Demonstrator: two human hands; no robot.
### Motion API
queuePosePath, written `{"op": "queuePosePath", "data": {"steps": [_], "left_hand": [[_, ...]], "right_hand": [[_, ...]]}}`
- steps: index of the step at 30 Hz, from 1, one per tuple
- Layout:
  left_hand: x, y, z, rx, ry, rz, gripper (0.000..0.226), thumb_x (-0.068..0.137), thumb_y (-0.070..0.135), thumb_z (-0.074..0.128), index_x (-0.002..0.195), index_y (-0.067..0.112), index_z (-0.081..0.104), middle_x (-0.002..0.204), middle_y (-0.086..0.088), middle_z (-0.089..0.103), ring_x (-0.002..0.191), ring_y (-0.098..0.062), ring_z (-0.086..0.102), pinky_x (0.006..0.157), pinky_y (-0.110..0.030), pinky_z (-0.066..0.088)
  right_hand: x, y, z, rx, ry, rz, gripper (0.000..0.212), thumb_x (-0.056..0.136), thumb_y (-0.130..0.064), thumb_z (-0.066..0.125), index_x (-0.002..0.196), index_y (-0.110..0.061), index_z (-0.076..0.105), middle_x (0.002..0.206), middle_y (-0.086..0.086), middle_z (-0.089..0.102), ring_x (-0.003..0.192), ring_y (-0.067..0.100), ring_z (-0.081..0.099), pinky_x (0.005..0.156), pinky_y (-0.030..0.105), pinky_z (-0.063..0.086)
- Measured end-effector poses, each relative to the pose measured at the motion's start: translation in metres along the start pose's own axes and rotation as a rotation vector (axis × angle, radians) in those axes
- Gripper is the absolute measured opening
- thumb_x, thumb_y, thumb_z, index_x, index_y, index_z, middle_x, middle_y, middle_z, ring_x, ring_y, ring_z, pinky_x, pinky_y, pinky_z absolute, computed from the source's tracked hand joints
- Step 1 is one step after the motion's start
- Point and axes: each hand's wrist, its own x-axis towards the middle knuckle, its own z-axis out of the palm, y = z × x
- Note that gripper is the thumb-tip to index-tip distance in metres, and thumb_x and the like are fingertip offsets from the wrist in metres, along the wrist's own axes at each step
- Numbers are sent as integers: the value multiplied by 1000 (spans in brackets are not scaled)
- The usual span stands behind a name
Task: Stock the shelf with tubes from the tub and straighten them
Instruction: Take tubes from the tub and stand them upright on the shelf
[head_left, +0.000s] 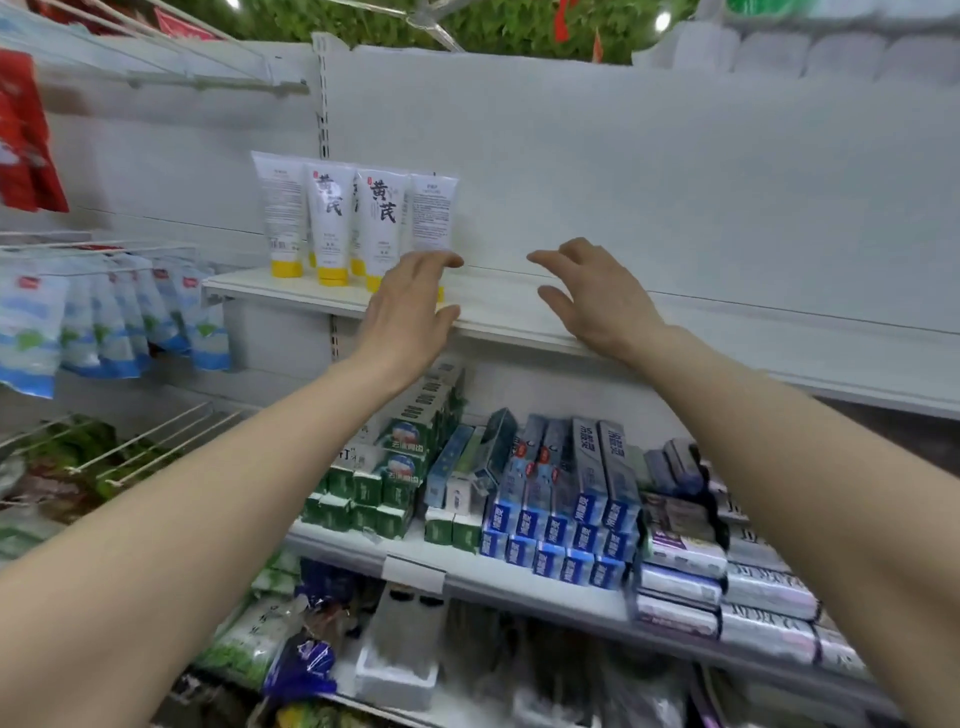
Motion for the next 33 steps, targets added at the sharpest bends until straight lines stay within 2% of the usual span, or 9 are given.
{"op": "queuePosePath", "data": {"steps": [6,12,16,22,33], "left_hand": [[-49,65,7,6,-89,84,49,93,22,58,139,21,41,140,-6,44,128,-25,42,101,-40,40],[-98,139,34,-55,-191,208,52,93,26,58,141,16,39,140,-8,45,127,-27,43,104,-39,38],[-130,193,67,-110,-277,289,51,92,21,59,139,15,41,139,-11,45,126,-29,43,105,-40,38],[-181,282,139,-198,-405,409,49,89,22,62,135,14,46,133,-9,49,120,-31,47,97,-41,41],[-286,503,315,-293,-689,551,51,89,21,62,137,13,45,137,-9,46,123,-32,45,99,-44,42]], "right_hand": [[-96,2,-40,-146,-22,38,43,97,-31,47,139,-22,46,126,12,52,111,33,49,90,43,44],[-205,23,-77,-254,-98,137,46,96,-37,47,139,-21,45,127,13,53,110,31,51,90,41,45],[-287,51,-94,-290,-131,237,45,94,-35,51,136,-20,50,123,14,54,107,35,52,87,42,44],[-427,107,-112,-287,-197,405,44,89,-29,58,130,-13,56,106,18,57,95,39,55,77,47,49],[-685,255,-155,-287,-377,726,44,88,-30,60,129,-16,56,108,17,58,92,40,56,77,47,50]]}}
